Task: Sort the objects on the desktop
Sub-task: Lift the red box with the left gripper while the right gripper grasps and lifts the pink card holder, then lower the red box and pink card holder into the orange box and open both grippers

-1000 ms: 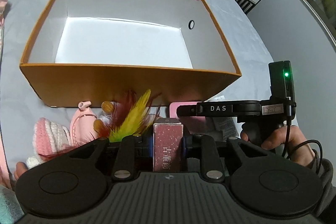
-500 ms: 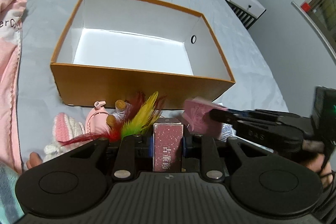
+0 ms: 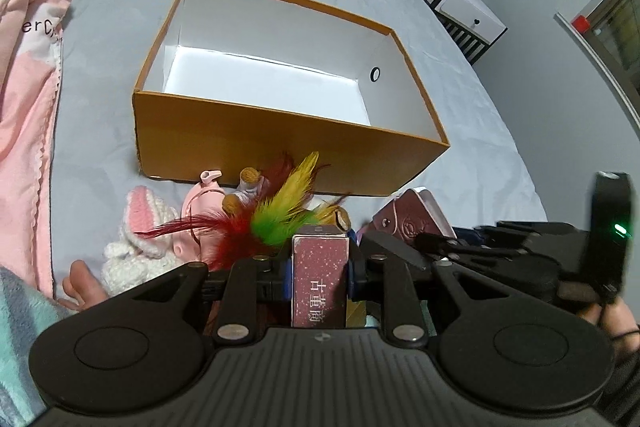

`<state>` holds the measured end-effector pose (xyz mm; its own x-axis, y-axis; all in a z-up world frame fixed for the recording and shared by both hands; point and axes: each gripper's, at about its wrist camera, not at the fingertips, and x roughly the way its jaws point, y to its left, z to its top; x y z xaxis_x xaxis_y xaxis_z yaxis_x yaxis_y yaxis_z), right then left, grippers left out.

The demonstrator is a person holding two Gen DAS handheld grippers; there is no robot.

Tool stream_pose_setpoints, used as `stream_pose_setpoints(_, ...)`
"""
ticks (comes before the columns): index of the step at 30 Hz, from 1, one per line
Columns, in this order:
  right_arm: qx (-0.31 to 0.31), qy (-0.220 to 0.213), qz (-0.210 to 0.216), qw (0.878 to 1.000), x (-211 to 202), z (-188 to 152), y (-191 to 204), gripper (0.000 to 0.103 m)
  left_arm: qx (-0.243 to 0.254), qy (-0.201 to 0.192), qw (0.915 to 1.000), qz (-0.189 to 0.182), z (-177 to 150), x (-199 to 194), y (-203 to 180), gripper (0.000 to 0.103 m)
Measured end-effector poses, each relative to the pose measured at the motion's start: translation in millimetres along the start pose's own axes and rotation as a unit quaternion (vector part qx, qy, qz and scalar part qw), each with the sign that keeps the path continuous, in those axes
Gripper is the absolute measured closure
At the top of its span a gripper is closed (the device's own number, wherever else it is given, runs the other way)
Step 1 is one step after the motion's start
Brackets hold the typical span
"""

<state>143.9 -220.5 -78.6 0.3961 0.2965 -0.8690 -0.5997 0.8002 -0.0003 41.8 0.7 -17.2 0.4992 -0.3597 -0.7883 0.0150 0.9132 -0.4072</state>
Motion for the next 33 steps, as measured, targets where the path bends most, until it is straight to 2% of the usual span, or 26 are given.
stream_pose_setpoints(5,0.000,0.005,0.003,1.000,18.4,13.4,4.0,0.080,0.005,-0.011,0.9999,0.000,-1.6,-11.7,1.0,0.077)
stream_pose_setpoints(7,-0.005,0.001,0.007,1.000,12.4,15.7,8.6,0.083,0.007,-0.020,0.9998,0.005,-0.9,-18.0,1.6,0.077)
stream_pose_setpoints(9,-0.021,-0.014,-0.008,1.000,-1.1,16.4,14.3,0.084,0.006,-0.031,0.9995,0.004,3.8,-24.8,2.9,0.077)
stream_pose_setpoints(11,-0.032,-0.039,-0.020,0.999,-20.0,18.7,18.0,0.084,0.007,-0.040,0.9992,0.002,11.1,-29.9,3.9,0.077)
stream_pose_setpoints(14,-0.027,-0.077,-0.015,0.997,-47.9,27.7,19.2,0.084,0.012,-0.053,0.9985,-0.002,27.0,-38.2,2.9,0.077)
stream_pose_setpoints(18,-0.016,-0.141,0.016,0.990,-88.3,44.9,25.9,0.084,0.034,-0.091,0.9953,-0.004,52.2,-57.4,-3.9,0.077)
stream_pose_setpoints(22,-0.011,-0.202,0.041,0.978,-110.1,69.6,38.4,0.084,0.053,-0.126,0.9905,0.013,76.4,-66.2,-10.3,0.077)
stream_pose_setpoints(25,0.005,-0.231,0.048,0.972,-105.2,92.2,46.3,0.085,0.056,-0.122,0.9906,0.025,96.4,-58.0,-4.0,0.077)
stream_pose_setpoints(28,0.025,-0.237,0.048,0.970,-83.7,112.8,51.9,0.085,0.046,-0.104,0.9927,0.040,116.1,-43.4,10.9,0.077)
stream_pose_setpoints(30,0.034,-0.229,0.042,0.972,-63.0,122.7,55.6,0.085,0.046,-0.087,0.9938,0.053,126.2,-33.7,23.9,0.077)
stream_pose_setpoints(33,0.058,-0.200,0.059,0.976,-26.9,133.7,56.4,0.085,0.049,-0.056,0.9943,0.076,138.5,-11.8,39.5,0.077)
